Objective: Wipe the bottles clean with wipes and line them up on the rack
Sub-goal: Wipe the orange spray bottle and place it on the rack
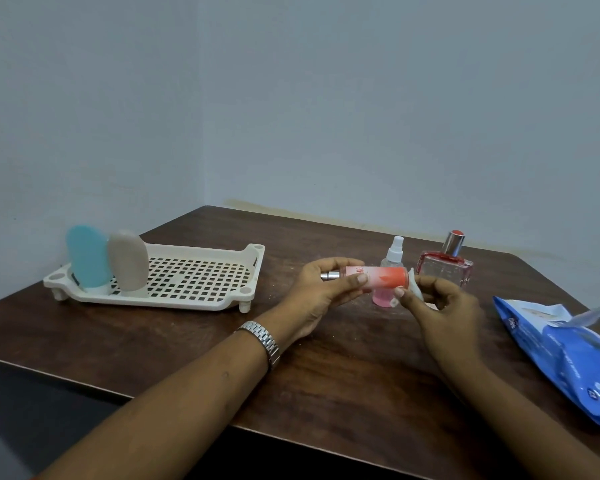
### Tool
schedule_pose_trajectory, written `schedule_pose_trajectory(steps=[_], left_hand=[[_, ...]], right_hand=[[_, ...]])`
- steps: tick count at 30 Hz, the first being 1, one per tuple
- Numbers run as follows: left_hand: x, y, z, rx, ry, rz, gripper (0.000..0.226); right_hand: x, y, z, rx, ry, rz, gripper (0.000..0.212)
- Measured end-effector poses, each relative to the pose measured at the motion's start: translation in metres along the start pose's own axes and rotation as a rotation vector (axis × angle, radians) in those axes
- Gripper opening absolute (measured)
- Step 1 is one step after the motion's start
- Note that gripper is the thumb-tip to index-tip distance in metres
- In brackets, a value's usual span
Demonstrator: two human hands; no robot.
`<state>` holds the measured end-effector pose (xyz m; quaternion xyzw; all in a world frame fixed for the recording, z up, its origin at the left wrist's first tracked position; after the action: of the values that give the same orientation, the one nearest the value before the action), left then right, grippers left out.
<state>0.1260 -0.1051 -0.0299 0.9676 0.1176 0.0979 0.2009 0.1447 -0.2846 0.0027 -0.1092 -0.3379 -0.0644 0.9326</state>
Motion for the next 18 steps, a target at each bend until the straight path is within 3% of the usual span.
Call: schedule_pose_trajectory(steps=[5,11,18], left_hand=[[-0.001,0.003,-0.005,0.065,0.051,0.032,0.028],[-0.003,0.006,-0.009,0.106,0.105,0.099,0.036],[-0.003,0.01,-0.011,0.154,0.178,0.159,0.041]], right_hand=[[0.0,-0.003,0.004,0.041,-0.032,-0.04,0.034],[-0.005,0.008,0.007,0.09,-0.011,0.052,0.045],[-0.007,0.022,-0.003,0.277,0.17,0.23,0.028]])
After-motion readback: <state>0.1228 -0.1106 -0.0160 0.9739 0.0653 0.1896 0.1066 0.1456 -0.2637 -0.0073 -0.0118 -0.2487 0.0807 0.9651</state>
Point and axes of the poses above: each hand's wrist, its own x-axis towards the middle knuckle, its own y-axis out of the palm, z = x × y, the point moved 9 cm from there along x, towards the middle knuckle, and after that the axes turned 8 degrees about -z, right-handed, at the moved point
